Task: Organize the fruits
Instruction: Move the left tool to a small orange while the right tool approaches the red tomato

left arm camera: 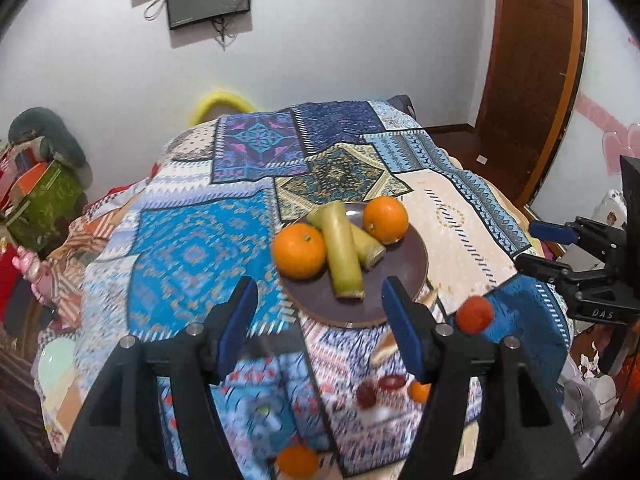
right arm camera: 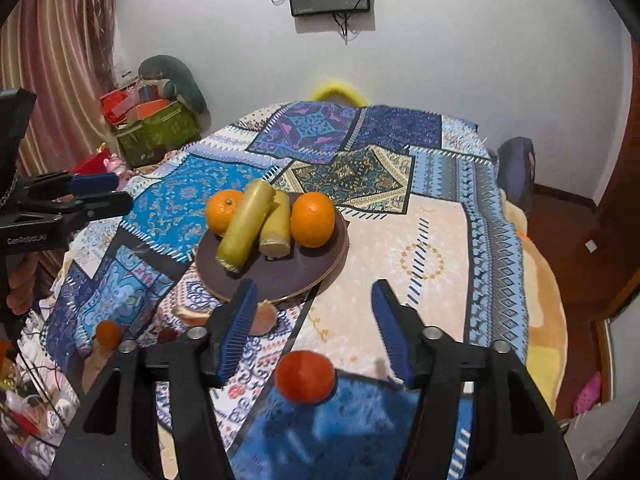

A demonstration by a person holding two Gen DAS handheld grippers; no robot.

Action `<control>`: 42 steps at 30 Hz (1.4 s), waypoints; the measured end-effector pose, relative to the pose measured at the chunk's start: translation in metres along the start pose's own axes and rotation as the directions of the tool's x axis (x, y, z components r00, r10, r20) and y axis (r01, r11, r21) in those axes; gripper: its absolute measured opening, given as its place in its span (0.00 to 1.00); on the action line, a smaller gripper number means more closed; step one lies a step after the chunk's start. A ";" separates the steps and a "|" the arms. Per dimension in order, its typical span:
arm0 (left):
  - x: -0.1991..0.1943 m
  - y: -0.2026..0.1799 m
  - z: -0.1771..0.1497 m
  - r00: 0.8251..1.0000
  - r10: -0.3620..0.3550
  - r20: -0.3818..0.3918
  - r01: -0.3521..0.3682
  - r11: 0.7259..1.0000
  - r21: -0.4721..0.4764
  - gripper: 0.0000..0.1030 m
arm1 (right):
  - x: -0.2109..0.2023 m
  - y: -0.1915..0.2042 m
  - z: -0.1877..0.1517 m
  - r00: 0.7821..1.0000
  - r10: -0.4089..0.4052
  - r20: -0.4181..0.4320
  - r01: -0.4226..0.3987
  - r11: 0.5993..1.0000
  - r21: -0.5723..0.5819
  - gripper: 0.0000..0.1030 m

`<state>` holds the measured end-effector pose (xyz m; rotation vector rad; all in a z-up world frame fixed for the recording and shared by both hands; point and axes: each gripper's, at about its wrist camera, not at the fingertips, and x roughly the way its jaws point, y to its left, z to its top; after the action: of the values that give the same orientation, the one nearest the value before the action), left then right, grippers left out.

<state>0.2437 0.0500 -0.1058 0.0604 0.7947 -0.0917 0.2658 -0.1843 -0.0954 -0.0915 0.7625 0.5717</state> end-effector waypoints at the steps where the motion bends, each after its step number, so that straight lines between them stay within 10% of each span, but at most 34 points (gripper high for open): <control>1: -0.006 0.003 -0.005 1.000 0.005 -0.001 -0.005 1.000 -0.003 0.63 | -0.006 0.004 -0.002 1.000 -0.005 0.006 0.005 1.000 -0.008 0.57; 20: -0.005 0.026 -0.113 0.985 -0.037 -0.167 0.026 0.998 -0.064 0.60 | -0.014 0.054 -0.035 0.999 -0.018 -0.042 0.017 0.999 -0.033 0.74; 42: 0.045 0.034 -0.151 0.965 -0.054 -0.256 0.030 0.995 -0.098 0.60 | 0.033 0.045 -0.053 0.986 -0.033 -0.162 0.034 0.999 0.002 0.74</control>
<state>0.1713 0.0949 -0.2434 -0.0345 1.0610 -0.0874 0.2283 -0.1462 -0.1512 -0.1478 0.9185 0.5350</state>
